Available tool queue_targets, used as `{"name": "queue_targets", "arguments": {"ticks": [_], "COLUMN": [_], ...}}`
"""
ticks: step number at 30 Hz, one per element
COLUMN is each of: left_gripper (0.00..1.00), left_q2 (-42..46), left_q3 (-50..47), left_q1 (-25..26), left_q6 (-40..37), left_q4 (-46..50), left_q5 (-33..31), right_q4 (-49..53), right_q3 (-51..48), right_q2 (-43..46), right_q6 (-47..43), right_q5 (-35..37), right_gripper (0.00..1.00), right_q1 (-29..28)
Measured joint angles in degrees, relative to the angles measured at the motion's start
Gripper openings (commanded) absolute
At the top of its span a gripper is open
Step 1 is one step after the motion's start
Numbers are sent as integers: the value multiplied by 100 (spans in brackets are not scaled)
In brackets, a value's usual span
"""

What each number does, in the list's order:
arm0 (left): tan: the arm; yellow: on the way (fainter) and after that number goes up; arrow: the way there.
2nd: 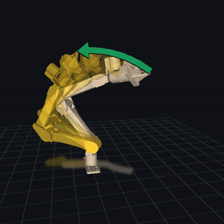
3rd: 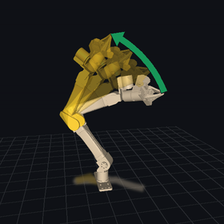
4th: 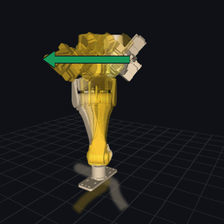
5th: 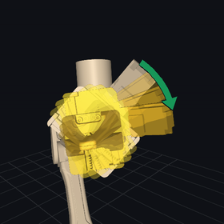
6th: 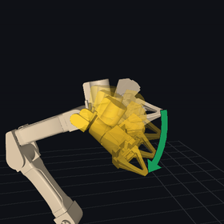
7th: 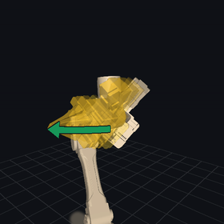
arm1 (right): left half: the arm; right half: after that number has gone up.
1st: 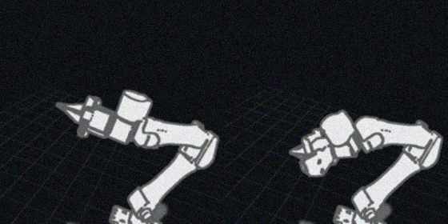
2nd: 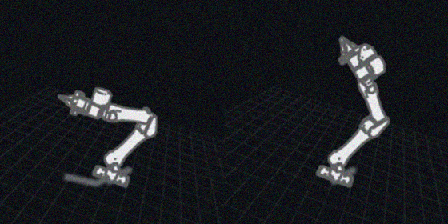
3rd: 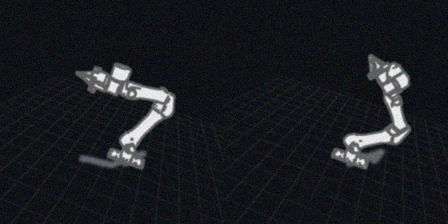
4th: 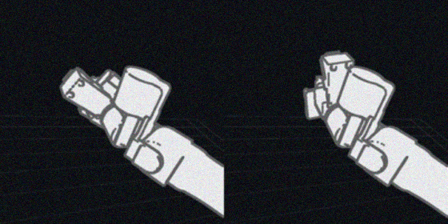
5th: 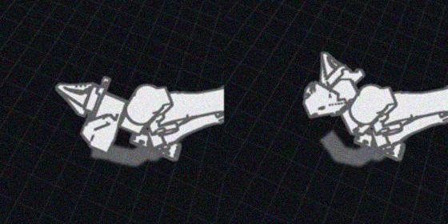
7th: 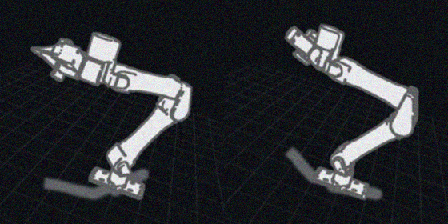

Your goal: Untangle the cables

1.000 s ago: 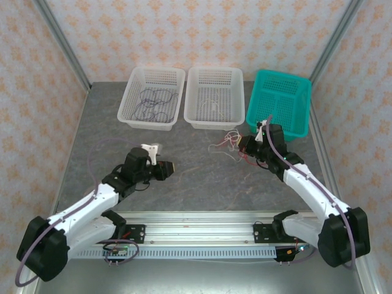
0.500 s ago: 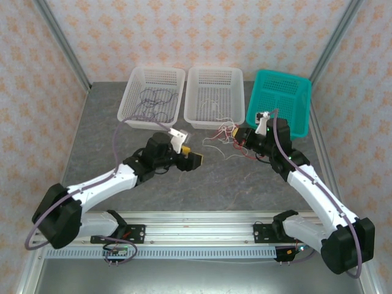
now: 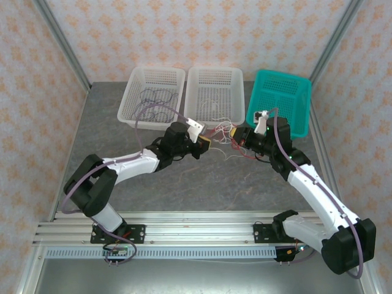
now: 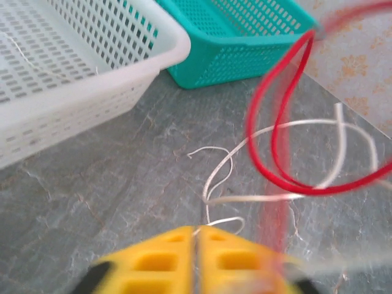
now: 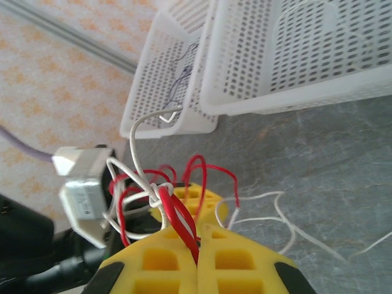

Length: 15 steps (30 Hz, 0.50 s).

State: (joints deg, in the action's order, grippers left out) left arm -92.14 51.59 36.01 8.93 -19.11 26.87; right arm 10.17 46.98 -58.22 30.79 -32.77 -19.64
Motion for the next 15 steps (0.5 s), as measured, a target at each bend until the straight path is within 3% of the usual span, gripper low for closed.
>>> {"name": "queue_targets", "arguments": {"ticks": [7, 10, 15], "left_gripper": [0, 0, 0], "left_q2": [870, 1759, 2892], "left_q3": [-87, -442, -1113], "left_q1": [122, 295, 326], "left_q6": [264, 461, 785], "left_q4": [267, 509, 1224], "left_q5": [-31, -129, -570], "right_q4": [1078, 1187, 1176], "right_q3": [22, -31, -374], "right_q2": [87, 136, 317], "right_q6": [90, 197, 474], "right_q5": [2238, 2393, 1961], "right_gripper": [16, 18, 19], "right_q1": [-46, -44, 39]}}
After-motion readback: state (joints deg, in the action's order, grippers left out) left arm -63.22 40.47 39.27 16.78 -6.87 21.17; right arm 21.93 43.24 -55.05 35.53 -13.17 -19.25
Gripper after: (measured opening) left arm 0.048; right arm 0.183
